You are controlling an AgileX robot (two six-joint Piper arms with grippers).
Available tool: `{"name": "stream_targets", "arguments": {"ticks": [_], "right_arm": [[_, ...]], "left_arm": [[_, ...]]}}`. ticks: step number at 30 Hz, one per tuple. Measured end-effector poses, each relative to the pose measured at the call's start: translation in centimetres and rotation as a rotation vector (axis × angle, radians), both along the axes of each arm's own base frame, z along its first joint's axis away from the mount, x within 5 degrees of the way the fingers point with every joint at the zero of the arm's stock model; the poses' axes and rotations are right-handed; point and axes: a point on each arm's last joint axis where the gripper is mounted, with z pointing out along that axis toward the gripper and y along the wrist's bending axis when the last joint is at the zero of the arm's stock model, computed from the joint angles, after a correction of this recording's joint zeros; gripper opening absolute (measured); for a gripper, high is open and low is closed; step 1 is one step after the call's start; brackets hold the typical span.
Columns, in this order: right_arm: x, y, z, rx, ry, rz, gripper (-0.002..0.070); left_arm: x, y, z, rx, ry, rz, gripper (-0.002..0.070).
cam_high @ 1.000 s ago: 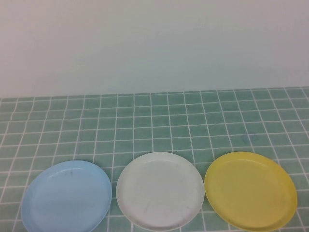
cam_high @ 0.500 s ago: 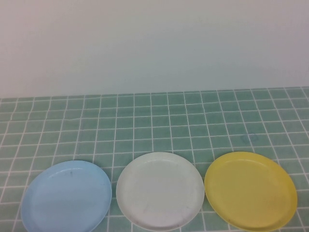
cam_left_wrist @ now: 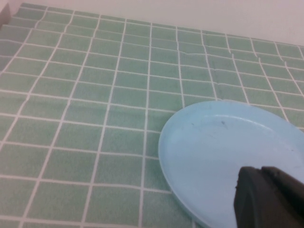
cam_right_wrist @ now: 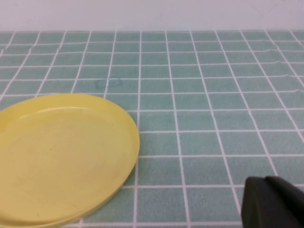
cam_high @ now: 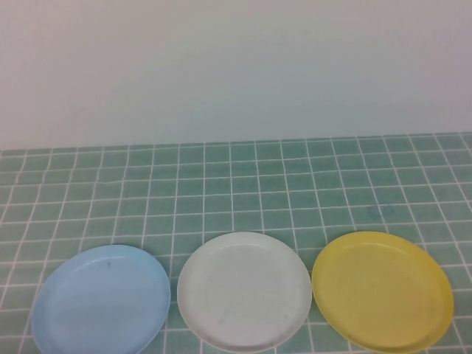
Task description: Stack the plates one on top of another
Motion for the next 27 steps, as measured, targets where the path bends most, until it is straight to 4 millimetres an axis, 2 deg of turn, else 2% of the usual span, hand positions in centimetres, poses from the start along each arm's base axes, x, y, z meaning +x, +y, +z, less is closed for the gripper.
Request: {"name": "stream_targets", "arguments": {"ticks": [14,27], "right_arm": [[0.0,0.0,0.0,0.0,0.0,0.0,-0.0002],[0.0,0.0,0.0,0.0,0.0,0.0,-0.0002]], "left_arm": [[0.0,-0.03,0.0,0.0,0.0,-0.005,0.0],[0.11,0.23,0.4,0.098,-0.048,-0.002,0.0]]}}
